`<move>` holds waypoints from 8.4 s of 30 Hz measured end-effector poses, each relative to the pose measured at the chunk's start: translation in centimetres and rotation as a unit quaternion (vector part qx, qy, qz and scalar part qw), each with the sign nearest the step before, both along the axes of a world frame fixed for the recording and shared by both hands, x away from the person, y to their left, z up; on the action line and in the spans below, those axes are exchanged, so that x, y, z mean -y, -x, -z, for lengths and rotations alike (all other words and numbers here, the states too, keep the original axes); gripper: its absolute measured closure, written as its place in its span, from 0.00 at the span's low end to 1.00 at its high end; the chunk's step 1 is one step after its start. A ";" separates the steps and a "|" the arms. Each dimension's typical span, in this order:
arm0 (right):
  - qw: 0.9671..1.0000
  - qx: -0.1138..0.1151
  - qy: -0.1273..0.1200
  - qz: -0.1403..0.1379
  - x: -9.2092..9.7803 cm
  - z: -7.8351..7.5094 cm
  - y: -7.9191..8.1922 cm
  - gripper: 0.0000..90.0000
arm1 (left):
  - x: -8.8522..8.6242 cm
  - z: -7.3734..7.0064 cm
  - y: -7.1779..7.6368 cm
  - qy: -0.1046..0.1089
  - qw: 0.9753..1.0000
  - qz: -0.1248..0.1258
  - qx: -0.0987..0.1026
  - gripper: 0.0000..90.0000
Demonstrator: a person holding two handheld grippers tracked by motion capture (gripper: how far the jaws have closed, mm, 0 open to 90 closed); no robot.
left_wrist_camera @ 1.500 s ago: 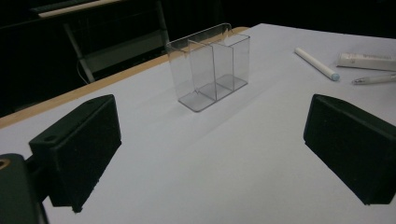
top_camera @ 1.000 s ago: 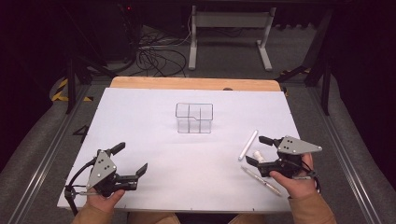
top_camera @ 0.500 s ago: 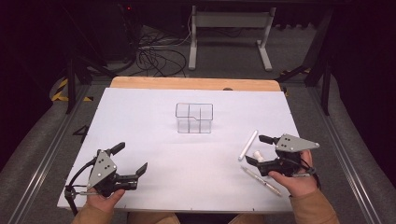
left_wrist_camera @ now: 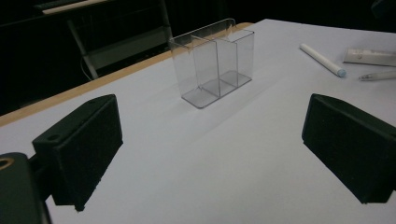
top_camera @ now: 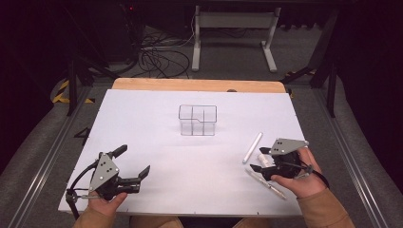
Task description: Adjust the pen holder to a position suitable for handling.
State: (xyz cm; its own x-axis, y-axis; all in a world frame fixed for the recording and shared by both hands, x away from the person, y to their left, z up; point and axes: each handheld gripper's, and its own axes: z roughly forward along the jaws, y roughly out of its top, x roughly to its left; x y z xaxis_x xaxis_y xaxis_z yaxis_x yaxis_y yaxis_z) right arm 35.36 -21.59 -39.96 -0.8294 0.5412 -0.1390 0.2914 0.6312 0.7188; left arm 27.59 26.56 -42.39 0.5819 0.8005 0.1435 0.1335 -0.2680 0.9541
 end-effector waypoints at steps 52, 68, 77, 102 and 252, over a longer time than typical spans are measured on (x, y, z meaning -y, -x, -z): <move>0.969 -0.157 0.190 0.028 -1.9 2.4 -0.7 0.67 | 0.1 0.1 -0.1 -0.005 1.000 -0.003 -0.005 0.07; 0.957 -0.182 0.226 0.027 -2.5 3.3 -0.8 0.78 | 0.0 0.1 -0.1 -0.006 1.000 -0.006 -0.005 0.07; 0.954 -0.185 0.232 0.038 -2.6 3.5 -0.8 0.87 | 0.0 0.1 -0.2 -0.006 1.000 -0.007 -0.005 0.07; 0.952 -0.172 0.251 0.032 -3.0 3.8 -0.7 0.89 | 0.0 0.2 -0.2 -0.006 1.000 -0.007 -0.005 0.07; 0.945 0.072 -0.317 -0.025 -11.9 -6.3 -9.2 0.89 | -0.5 0.1 -0.1 0.000 1.000 -0.011 0.000 0.08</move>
